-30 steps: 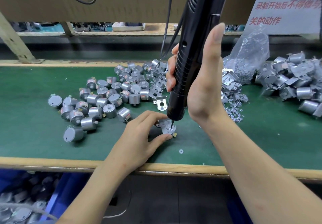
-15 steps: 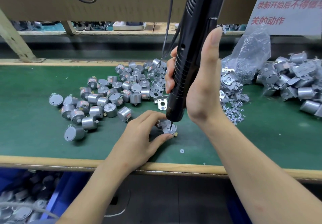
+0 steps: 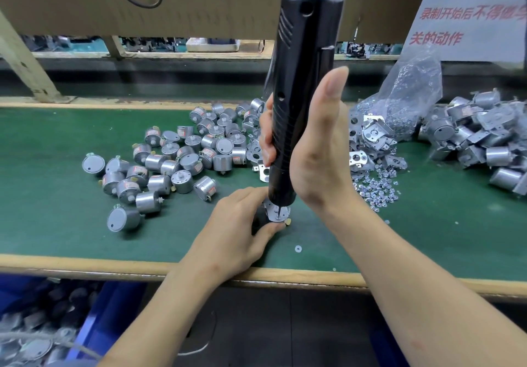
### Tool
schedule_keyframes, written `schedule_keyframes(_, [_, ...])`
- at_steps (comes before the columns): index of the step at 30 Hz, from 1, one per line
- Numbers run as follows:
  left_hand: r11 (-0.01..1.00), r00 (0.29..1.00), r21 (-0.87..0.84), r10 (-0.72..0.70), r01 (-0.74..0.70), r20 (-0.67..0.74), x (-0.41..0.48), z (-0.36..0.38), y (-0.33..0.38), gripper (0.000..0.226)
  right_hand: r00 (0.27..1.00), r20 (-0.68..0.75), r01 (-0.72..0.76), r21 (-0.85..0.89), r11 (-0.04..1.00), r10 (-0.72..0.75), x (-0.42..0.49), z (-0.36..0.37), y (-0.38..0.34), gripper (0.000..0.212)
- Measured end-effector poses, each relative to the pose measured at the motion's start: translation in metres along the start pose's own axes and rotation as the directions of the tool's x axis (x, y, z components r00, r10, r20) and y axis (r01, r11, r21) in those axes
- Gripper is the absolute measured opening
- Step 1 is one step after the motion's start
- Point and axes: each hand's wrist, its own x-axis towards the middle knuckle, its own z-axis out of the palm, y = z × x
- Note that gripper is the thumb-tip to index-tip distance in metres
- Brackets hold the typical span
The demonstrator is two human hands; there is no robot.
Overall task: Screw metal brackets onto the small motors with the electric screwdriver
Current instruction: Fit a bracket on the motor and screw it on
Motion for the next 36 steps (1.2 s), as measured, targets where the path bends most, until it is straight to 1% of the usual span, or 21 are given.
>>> schedule_keyframes(2, [1.000,1.000,-0.001,-0.021,0.021,0.012,0.000,0.001,0.000,0.027,0.998,-0.045,0.037,0.029,0.999,-0.035,0.000,-0.001,0.000,0.101])
schedule_keyframes(4, [0.999,0.999,-0.009,-0.031,0.031,0.022,0.000,0.001,0.000,0.030,0.998,-0.060,0.038,0.031,0.999,-0.036,-0.002,-0.001,-0.002,0.100])
schedule_keyframes(8, [1.000,1.000,0.001,-0.028,0.028,0.010,0.001,0.002,0.001,0.027,0.997,-0.056,0.053,-0.016,0.998,-0.053,-0.004,0.001,-0.003,0.093])
schedule_keyframes(11, [0.999,0.999,0.007,-0.037,0.037,0.002,0.001,0.002,0.001,0.027,0.998,-0.037,0.057,-0.045,0.997,-0.059,-0.004,0.004,-0.004,0.095])
schedule_keyframes(15, [0.999,0.999,0.022,-0.044,0.044,-0.010,0.001,0.002,0.001,0.027,0.996,-0.053,0.065,-0.072,0.995,-0.069,-0.005,0.004,-0.004,0.096])
schedule_keyframes(18, [0.998,0.998,0.021,-0.053,0.053,-0.017,0.001,0.002,0.001,0.027,0.992,-0.095,0.071,-0.083,0.994,-0.079,-0.006,0.005,-0.003,0.095])
schedule_keyframes(21, [0.998,0.998,0.012,-0.060,0.060,-0.026,0.001,0.003,0.001,0.028,0.985,-0.157,0.062,-0.082,0.995,-0.074,-0.006,0.007,-0.002,0.088])
schedule_keyframes(23, [0.998,0.998,0.012,-0.055,0.056,-0.029,0.002,0.003,0.000,0.029,0.986,-0.161,0.038,-0.033,0.999,-0.043,-0.005,0.006,-0.003,0.089])
schedule_keyframes(25, [0.999,0.999,0.008,-0.045,0.045,-0.027,0.002,0.004,-0.001,0.032,0.992,-0.122,-0.010,0.071,0.997,0.019,-0.003,0.001,-0.005,0.091])
schedule_keyframes(27, [0.999,0.999,-0.003,-0.050,0.050,-0.017,0.001,0.004,-0.002,0.038,0.993,-0.088,-0.059,0.179,0.982,0.076,-0.001,-0.010,-0.006,0.085])
schedule_keyframes(28, [0.999,0.998,-0.005,-0.054,0.054,-0.012,0.001,0.004,-0.002,0.041,0.993,-0.085,-0.069,0.199,0.977,0.088,0.001,-0.016,-0.006,0.081])
schedule_keyframes(30, [0.998,0.998,0.004,-0.057,0.057,0.003,0.000,0.004,-0.003,0.044,0.993,-0.093,-0.053,0.191,0.980,0.072,0.006,-0.030,-0.009,0.069])
schedule_keyframes(32, [0.998,0.998,0.014,-0.059,0.059,0.023,-0.001,0.004,-0.004,0.044,0.992,-0.115,-0.031,0.143,0.989,0.048,0.009,-0.044,-0.010,0.067])
schedule_keyframes(34, [0.998,0.997,0.002,-0.065,0.065,0.030,0.000,0.003,-0.003,0.044,0.987,-0.152,-0.032,0.084,0.996,0.044,0.009,-0.056,-0.011,0.071])
schedule_keyframes(36, [0.996,0.997,-0.051,-0.074,0.075,0.026,0.001,0.001,-0.002,0.044,0.984,-0.167,-0.049,0.064,0.997,0.059,0.007,-0.065,-0.009,0.079])
